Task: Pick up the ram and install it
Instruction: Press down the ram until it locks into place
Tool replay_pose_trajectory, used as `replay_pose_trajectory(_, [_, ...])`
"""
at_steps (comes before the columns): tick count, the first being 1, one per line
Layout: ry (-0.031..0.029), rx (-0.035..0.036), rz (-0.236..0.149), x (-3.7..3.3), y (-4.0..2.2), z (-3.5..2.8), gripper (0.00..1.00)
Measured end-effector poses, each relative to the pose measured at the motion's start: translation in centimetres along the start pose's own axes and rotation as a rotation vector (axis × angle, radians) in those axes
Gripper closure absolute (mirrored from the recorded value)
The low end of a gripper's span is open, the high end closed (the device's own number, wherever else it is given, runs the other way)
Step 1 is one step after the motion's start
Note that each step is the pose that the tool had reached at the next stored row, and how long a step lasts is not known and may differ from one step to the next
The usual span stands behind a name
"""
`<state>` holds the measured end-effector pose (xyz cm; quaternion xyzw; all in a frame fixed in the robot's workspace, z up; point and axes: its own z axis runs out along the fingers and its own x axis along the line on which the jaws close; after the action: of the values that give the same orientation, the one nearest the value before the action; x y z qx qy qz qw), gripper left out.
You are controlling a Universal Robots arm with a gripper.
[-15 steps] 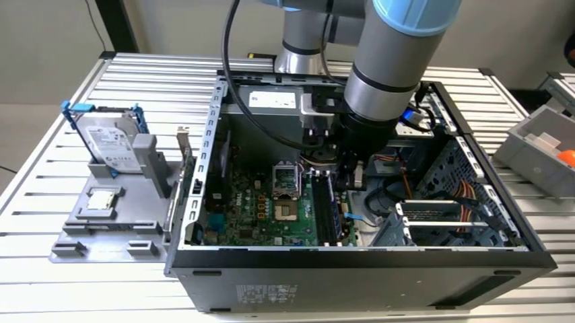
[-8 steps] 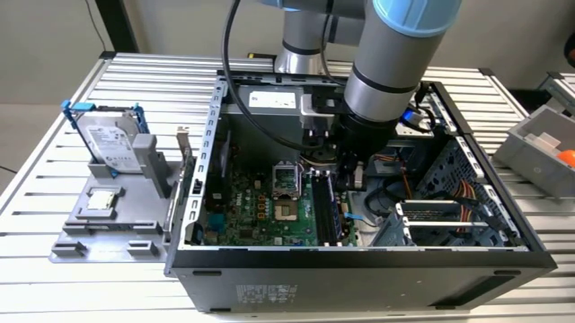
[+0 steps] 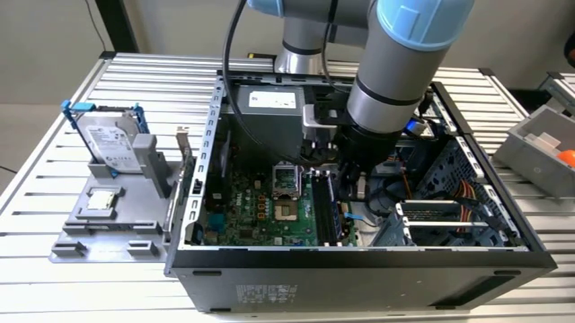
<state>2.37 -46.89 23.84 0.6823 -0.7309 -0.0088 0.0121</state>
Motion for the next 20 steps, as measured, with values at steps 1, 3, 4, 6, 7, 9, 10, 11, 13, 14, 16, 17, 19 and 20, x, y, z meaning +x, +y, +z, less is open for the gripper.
replay_pose_trajectory(1, [-0.0002,0.0,0.0,0.05,-0.01,0.08,1.0])
replay_pose_trajectory(3, [0.0,0.0,0.0,0.08,-0.02,0.09,1.0])
replay_pose_trajectory(4, [0.0001,0.0,0.0,0.08,-0.01,0.08,1.0])
replay_pose_trajectory(6, [-0.0001,0.0001,0.0,0.09,-0.02,0.22,1.0])
replay_pose_trajectory(7, [-0.0001,0.0001,0.0,0.09,-0.03,0.4,1.0])
replay_pose_trajectory(9, [0.0,0.0001,0.0,0.09,-0.04,0.74,1.0])
replay_pose_trajectory(10, [0.0001,0.0002,0.0,0.09,-0.04,0.9,1.0])
replay_pose_trajectory(11, [0.0001,0.0002,0.0,0.09,-0.05,1.05,1.0])
replay_pose_trajectory(13, [0.0004,0.0,0.001,0.09,-0.05,1.4,1.0])
replay_pose_trajectory(14, [0.0012,-0.0001,0.001,0.1,-0.06,1.51,1.0])
replay_pose_trajectory(16, [0.0014,-0.0001,0.001,0.11,-0.06,1.69,1.0])
replay_pose_trajectory(17, [0.0012,0.0,0.001,0.1,-0.06,1.7,1.0])
replay_pose_trajectory(19, [0.0005,0.0001,0.001,0.09,-0.06,1.73,1.0])
replay_pose_trajectory(20, [0.0004,0.0001,0.001,0.09,-0.06,1.73,1.0])
